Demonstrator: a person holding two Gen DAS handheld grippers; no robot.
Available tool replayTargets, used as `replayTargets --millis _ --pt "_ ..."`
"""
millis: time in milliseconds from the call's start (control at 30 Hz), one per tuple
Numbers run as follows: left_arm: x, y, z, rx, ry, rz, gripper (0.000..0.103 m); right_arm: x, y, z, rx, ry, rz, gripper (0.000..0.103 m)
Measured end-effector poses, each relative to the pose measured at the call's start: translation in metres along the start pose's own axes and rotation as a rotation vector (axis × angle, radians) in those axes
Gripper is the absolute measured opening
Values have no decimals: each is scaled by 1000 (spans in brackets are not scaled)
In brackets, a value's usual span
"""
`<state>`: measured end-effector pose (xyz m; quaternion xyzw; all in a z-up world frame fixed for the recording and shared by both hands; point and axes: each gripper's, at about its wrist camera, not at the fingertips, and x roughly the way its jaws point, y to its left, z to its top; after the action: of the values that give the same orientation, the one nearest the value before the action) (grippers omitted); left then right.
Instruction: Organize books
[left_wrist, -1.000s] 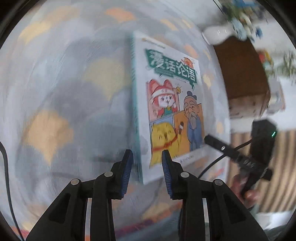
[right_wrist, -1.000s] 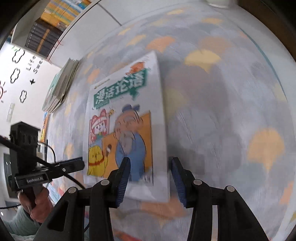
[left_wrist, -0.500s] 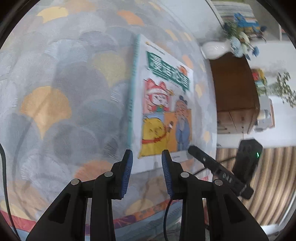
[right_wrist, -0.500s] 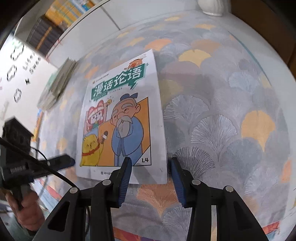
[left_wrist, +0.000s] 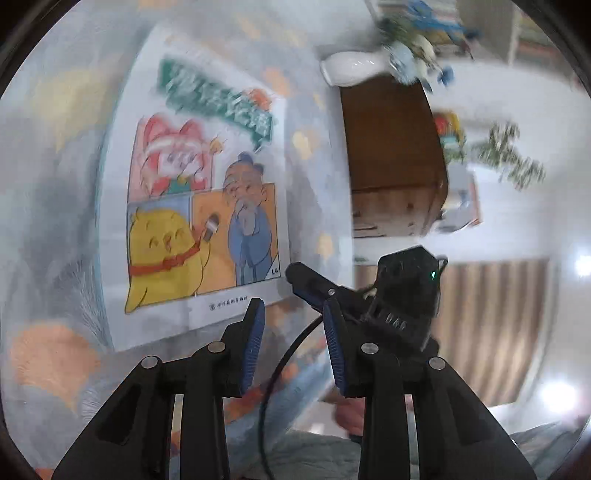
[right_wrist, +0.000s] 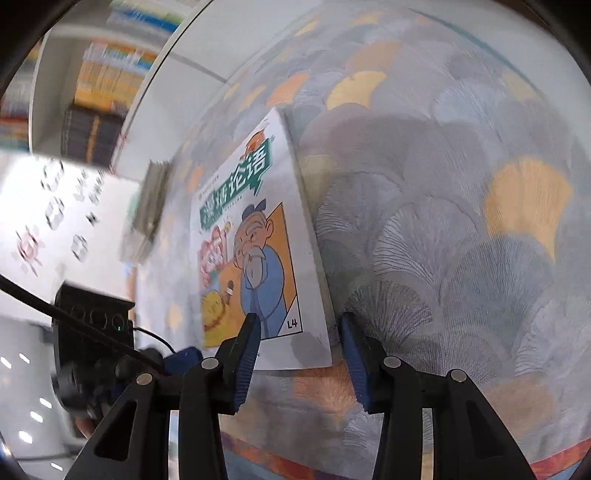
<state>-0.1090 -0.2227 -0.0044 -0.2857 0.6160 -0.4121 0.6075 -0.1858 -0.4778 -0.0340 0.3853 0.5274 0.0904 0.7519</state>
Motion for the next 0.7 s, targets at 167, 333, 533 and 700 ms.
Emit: replayTargets --millis 167,333,533,700 --pt "-39 13 9 -31 -150 248 29 -2 -4 -3 21 -1 28 42" --pt "-38 35 8 -81 -138 361 35 2 13 -4 -54 -4 -41 46" --pt "-30 42 2 -70 -134 344 39 4 18 -5 -80 -1 -78 46" --pt "-33 40 7 -125 -107 135 39 5 17 -2 -91 2 -82 46"
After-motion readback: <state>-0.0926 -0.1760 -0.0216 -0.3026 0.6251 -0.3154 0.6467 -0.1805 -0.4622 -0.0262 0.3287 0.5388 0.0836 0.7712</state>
